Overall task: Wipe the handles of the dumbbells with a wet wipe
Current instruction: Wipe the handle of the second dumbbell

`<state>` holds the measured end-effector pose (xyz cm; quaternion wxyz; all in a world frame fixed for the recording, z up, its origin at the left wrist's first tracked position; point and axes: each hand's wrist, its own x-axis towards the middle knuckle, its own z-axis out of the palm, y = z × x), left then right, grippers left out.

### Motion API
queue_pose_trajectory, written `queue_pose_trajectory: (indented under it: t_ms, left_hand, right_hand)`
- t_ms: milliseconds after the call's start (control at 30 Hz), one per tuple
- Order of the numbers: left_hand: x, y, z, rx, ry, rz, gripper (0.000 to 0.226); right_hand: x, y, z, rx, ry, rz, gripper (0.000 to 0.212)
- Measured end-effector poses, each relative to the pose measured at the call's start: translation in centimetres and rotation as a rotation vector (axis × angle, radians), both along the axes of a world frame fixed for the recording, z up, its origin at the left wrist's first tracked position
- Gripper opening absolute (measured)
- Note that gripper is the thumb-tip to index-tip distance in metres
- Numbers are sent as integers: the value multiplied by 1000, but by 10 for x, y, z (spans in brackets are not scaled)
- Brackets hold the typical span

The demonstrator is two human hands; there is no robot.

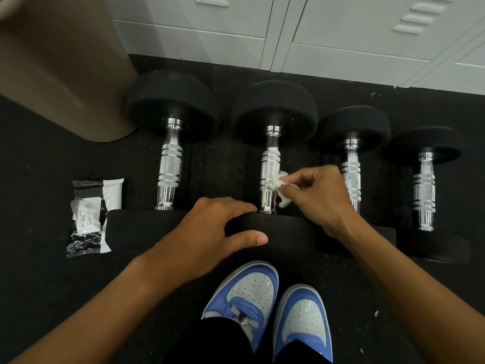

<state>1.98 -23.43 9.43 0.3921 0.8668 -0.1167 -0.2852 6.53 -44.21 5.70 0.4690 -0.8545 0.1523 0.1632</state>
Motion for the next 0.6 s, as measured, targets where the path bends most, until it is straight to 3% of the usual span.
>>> queue_pose_trajectory:
  t_ms: [200,333,467,600]
  left_hand:
    - [1,0,2,-10,8,-4,68]
    - [0,0,1,-18,-1,-2,69]
    - [0,0,2,-7,5,0,69]
    - [0,-1,2,-22,7,5,66]
  right_hand:
    - [6,0,3,-12,49,8,15]
    - [1,-1,2,-6,26,28,6]
    - [2,-3,0,-32,95,59,11]
    - [13,-1,2,27,30,-3,8]
